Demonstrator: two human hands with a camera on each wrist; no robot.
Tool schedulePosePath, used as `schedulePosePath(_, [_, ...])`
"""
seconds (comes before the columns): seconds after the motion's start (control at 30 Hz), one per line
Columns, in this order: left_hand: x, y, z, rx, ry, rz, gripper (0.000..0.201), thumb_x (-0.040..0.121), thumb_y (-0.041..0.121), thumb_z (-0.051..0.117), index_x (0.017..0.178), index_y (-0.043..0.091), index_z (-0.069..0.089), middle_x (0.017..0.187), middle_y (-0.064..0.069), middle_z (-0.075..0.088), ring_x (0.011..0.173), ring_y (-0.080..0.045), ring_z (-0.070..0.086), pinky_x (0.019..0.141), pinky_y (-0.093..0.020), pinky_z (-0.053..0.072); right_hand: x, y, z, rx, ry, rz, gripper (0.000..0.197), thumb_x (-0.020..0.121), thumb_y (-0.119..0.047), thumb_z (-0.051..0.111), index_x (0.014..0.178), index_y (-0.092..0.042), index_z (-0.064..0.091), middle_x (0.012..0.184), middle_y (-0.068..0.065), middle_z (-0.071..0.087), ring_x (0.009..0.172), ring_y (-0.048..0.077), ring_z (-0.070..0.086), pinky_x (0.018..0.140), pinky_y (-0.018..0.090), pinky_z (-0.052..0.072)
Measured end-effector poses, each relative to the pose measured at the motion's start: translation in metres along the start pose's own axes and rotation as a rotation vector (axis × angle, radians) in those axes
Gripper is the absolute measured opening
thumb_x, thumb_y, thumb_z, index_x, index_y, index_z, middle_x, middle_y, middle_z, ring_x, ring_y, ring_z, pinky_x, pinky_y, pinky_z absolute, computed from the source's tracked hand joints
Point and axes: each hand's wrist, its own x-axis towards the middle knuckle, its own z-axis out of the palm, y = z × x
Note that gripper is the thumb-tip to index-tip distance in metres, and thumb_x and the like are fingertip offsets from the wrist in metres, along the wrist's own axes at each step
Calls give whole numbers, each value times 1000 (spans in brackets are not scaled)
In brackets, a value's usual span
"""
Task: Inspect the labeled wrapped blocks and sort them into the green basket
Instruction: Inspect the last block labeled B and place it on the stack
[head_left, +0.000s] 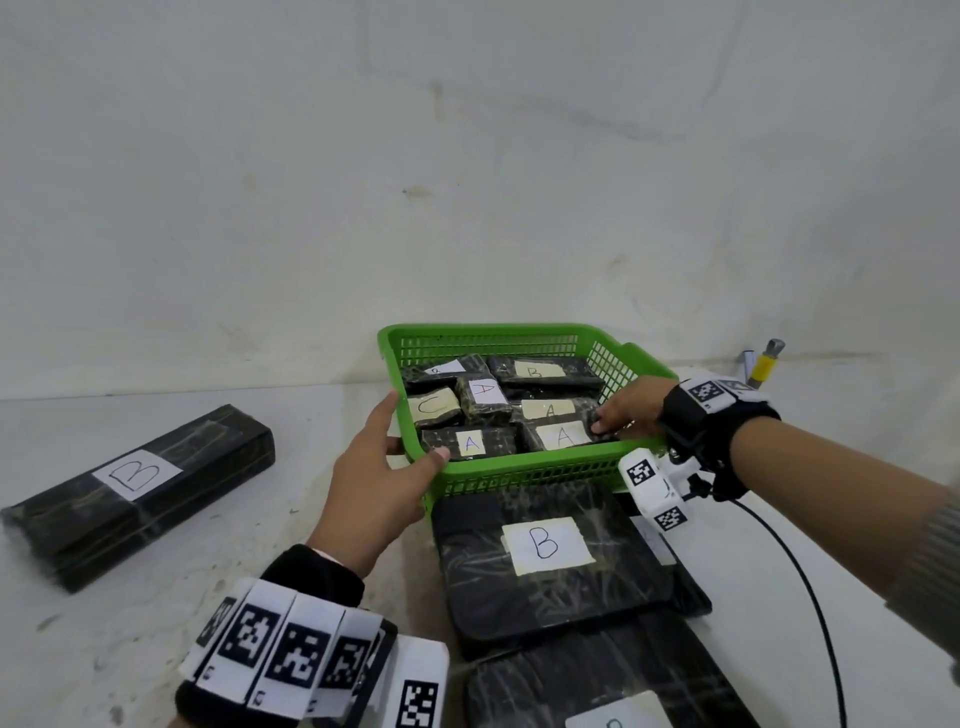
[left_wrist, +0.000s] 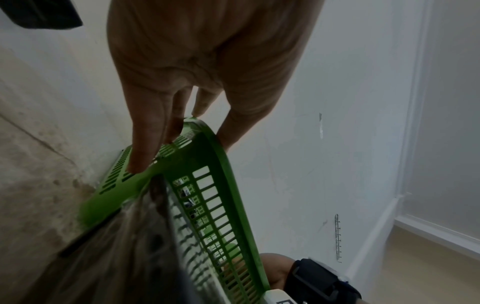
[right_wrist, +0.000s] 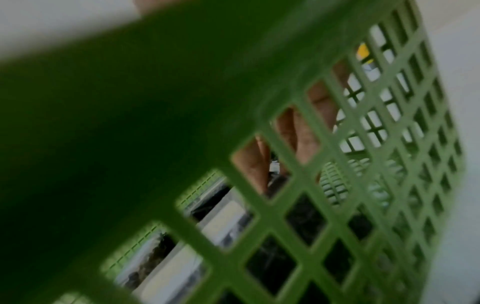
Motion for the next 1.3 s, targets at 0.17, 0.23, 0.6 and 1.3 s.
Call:
schedulePosePath(0.17, [2, -2, 0, 3, -4, -6, 74, 91, 18, 68, 152, 38, 29, 125, -9, 55, 106, -27, 62, 71, -37, 59, -2, 2, 6, 148, 52, -27, 35, 83, -22, 78, 112, -3, 72, 109, 7, 70, 69, 7, 59, 53, 10, 45])
schedulePosePath(0.23, [3, -3, 0, 4, -2, -5, 75, 91, 18, 68, 152, 37, 28, 125, -10, 55, 105, -27, 62, 70, -36, 59, -3, 1, 7, 99, 49, -18, 34, 83, -26, 78, 107, -2, 74, 104, 5, 72, 75, 11, 64, 65, 18, 52])
schedulePosePath(0.6, [-2, -1, 1, -13, 22, -26, 73, 91, 22, 68, 152, 36, 29, 129, -12, 52, 110, -29, 59, 68, -35, 58, -31, -7, 3, 186, 252, -62, 31, 79, -21, 78, 93, 6, 75, 86, 17, 74, 72, 25, 63, 76, 37, 58])
schedulePosePath(1.3, [-32, -6, -183, 738, 459, -317, 98, 77, 31, 81, 150, 6, 21, 154, -18, 22, 144, -40, 19, 115, -49, 25, -231, -155, 135, 1309, -136, -330, 3, 93, -4, 62, 95, -6, 64, 86, 11, 66, 63, 21, 64, 52, 22, 52])
